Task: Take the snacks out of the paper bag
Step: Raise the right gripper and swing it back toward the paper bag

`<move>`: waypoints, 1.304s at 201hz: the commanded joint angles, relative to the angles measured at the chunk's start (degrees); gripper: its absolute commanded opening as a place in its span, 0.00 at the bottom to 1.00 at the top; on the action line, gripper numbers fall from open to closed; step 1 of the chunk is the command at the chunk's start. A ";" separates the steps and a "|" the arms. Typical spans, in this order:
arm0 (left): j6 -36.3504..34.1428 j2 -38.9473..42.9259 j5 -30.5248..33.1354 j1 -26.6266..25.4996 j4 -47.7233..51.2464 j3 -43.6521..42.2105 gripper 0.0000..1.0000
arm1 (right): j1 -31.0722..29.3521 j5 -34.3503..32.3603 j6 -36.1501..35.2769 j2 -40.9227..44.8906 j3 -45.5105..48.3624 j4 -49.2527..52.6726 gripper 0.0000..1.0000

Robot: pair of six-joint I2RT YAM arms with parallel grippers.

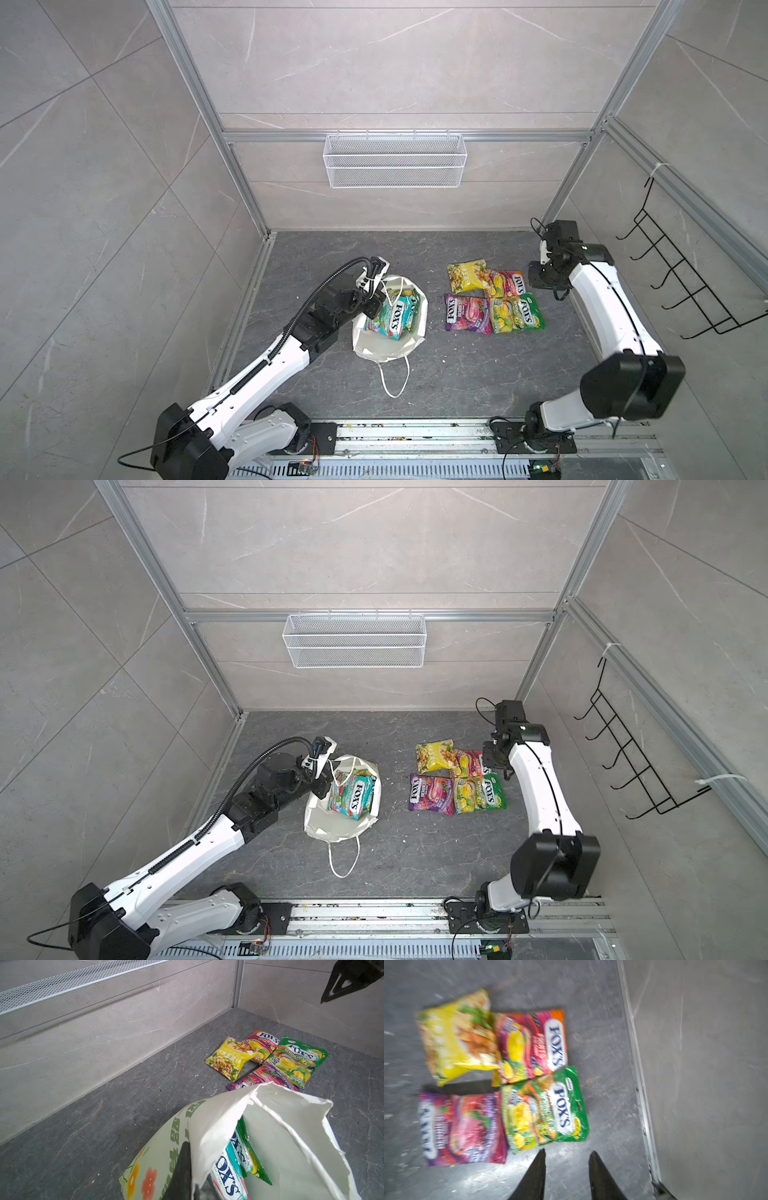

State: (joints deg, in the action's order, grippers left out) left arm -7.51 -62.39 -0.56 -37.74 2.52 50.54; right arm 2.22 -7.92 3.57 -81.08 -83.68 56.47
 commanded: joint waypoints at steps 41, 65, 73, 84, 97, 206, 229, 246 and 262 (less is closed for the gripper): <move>-1.87 4.00 -3.89 -0.23 0.24 1.45 0.00 | -18.91 18.34 14.30 13.30 14.18 -14.11 0.17; -3.95 5.02 -6.97 -0.23 1.18 0.62 0.00 | -22.36 20.18 21.61 12.96 23.84 -20.65 0.08; -4.73 5.33 -7.76 -0.23 1.70 0.51 0.00 | -23.77 21.67 24.54 12.43 27.25 -23.81 0.05; -5.53 5.90 -9.40 -0.23 2.48 0.35 0.00 | -26.37 22.59 26.48 11.32 30.08 -26.24 0.05; -6.63 6.94 -10.72 -0.23 3.35 0.04 0.00 | -29.57 20.12 28.93 9.00 31.43 -26.42 0.05; -5.67 11.95 -12.50 -0.24 1.01 -5.53 0.00 | -41.99 18.97 52.32 -14.04 30.70 -49.38 0.03; -5.59 13.47 -12.29 -0.23 0.22 -6.72 0.00 | -42.03 19.22 54.48 -17.43 29.55 -52.88 0.03; -5.65 13.96 -12.52 -0.23 0.44 -6.95 0.00 | -42.03 19.27 57.85 -19.61 29.19 -55.64 0.03; -5.72 14.13 -12.15 -0.23 0.63 -7.12 0.00 | -42.03 18.73 59.58 -21.14 29.28 -58.21 0.04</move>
State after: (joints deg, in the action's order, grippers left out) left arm -12.86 -49.67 -11.09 -37.74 6.85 43.13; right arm -39.64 11.84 58.02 -99.72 -53.06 4.49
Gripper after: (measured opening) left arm 0.050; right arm 0.045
